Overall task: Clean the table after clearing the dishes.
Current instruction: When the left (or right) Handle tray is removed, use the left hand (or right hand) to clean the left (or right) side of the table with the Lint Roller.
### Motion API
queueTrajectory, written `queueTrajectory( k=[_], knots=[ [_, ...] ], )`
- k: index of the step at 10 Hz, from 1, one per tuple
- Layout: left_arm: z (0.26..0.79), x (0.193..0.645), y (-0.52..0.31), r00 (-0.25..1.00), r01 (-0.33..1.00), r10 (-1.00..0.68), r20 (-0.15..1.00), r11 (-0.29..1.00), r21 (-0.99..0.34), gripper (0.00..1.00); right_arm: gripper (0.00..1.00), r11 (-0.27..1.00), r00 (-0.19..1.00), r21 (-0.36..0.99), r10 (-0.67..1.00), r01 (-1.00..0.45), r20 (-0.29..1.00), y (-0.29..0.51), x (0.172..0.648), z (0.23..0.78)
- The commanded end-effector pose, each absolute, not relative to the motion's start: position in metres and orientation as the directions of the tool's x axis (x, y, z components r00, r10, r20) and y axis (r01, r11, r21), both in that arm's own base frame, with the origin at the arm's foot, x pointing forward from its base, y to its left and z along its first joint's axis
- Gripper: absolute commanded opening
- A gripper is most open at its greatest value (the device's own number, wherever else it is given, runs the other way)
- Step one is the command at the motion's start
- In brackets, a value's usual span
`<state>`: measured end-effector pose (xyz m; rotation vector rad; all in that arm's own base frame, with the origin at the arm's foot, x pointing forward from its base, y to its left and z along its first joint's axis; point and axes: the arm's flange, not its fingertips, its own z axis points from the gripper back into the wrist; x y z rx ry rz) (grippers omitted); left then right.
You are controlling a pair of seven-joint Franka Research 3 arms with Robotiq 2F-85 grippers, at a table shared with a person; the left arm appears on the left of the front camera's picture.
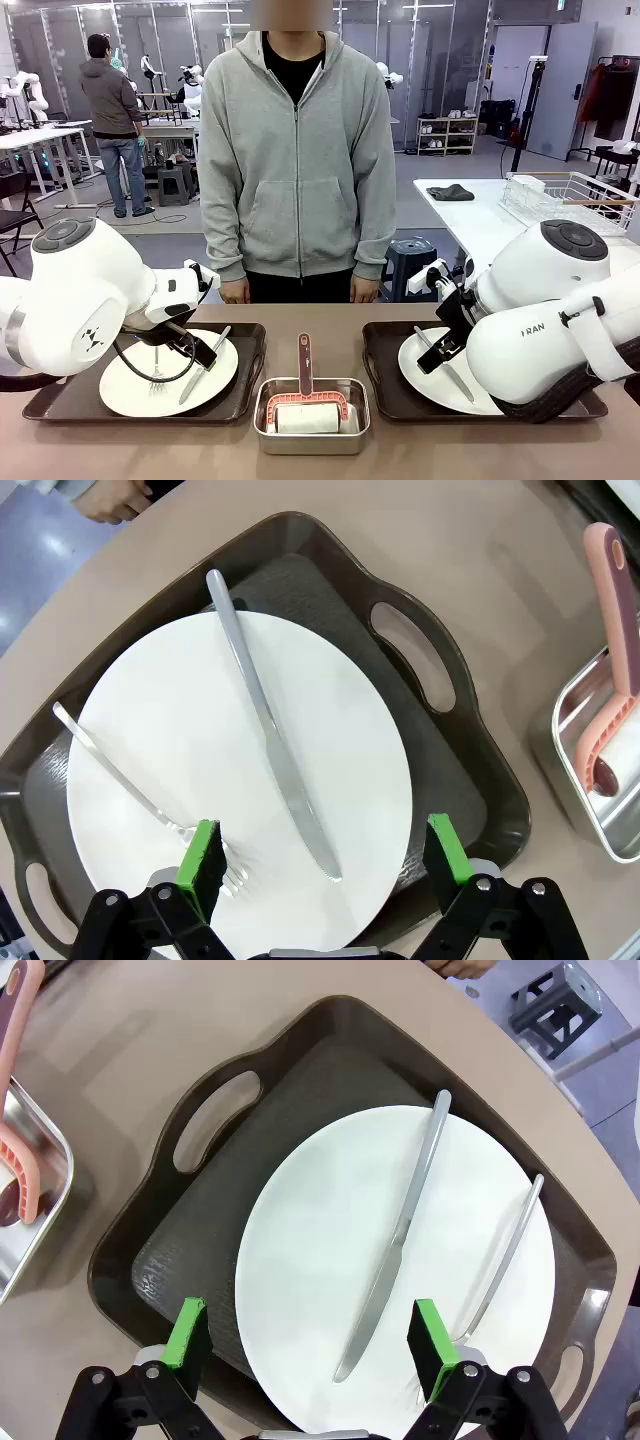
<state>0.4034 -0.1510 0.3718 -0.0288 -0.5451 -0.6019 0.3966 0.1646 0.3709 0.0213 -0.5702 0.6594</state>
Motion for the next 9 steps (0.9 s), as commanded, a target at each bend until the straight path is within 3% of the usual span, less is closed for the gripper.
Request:
queueTrajectory(
  k=[1, 9],
  knots=[
    [0.3718, 0.4033, -0.1511, 0.688, 0.545, -0.531, 0.495, 0.828, 0.130, 1.00, 1.00, 0.796, 0.644, -0.158, 0.573, -0.584, 0.507, 0.1646, 0.3966, 0.3709],
    [0.3718, 0.4033, -0.1511, 0.688, 0.545, -0.531, 0.495, 0.828, 0.130, 1.00, 1.00, 0.796, 0.644, -0.158, 0.573, -0.584, 0.507, 0.1646, 0.3966, 0.3709]
  ],
)
